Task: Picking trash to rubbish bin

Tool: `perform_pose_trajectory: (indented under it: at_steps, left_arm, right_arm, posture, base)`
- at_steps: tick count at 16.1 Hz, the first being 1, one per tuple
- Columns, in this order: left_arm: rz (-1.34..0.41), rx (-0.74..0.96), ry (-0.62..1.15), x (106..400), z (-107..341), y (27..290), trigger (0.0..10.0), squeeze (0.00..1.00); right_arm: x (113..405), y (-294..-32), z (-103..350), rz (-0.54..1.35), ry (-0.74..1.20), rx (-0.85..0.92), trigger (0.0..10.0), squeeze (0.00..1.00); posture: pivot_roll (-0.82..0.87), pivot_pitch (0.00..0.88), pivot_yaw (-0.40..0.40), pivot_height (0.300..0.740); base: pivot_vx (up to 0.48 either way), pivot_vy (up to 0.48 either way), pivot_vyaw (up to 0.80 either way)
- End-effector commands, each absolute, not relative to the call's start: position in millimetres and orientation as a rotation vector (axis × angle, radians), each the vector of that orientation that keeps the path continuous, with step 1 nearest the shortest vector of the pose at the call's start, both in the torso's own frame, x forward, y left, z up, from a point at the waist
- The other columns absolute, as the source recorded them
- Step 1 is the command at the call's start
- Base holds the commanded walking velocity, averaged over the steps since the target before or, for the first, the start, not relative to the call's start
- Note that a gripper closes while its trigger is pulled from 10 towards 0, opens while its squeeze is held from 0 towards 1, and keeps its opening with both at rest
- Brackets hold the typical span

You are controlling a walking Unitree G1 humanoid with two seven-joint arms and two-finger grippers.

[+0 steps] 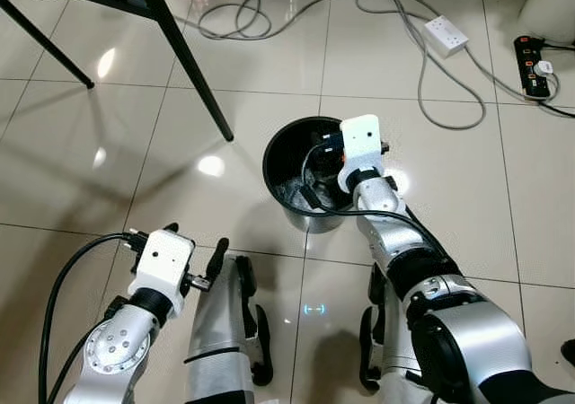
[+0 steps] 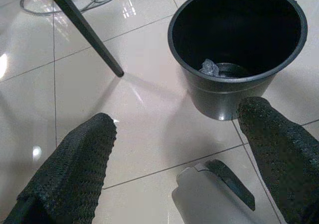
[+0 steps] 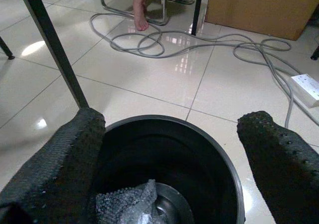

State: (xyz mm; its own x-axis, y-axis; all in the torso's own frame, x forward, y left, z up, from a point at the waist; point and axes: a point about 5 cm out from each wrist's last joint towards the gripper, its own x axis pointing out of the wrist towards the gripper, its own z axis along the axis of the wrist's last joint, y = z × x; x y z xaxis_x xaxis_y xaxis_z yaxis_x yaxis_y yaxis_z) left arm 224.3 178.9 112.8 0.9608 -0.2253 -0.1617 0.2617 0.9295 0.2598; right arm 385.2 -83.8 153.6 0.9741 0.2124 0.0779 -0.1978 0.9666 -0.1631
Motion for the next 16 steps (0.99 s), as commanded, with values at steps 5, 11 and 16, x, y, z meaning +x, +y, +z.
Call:
perform_pose_trajectory:
  at_steps: [5,11,16]
  left_arm:
    - [-0.231,0.281,0.15,228.5,103.7,177.2,10.0,0.0]
    - [-0.238,0.259,0.104,249.5,103.9,165.9,10.0,0.0]
    - [-0.256,0.237,0.065,267.6,103.1,153.1,10.0,0.0]
  right_arm:
    - [385.5,-103.8,155.2,0.162,-0.116,-0.111,10.0,0.0]
    - [378.5,-126.1,161.1,0.125,-0.186,-0.077,10.0,1.0]
    - [369.3,-153.3,167.4,0.031,-0.227,-0.094,10.0,0.0]
  posture:
    - [0.12,0.348,0.08,0.562]
    - [0.08,0.275,0.069,0.562]
    - [0.02,0.208,0.064,0.562]
  base:
    - [0.0,0.0,0.0]
    - [0.0,0.0,0.0]
    - [0.0,0.0,0.0]
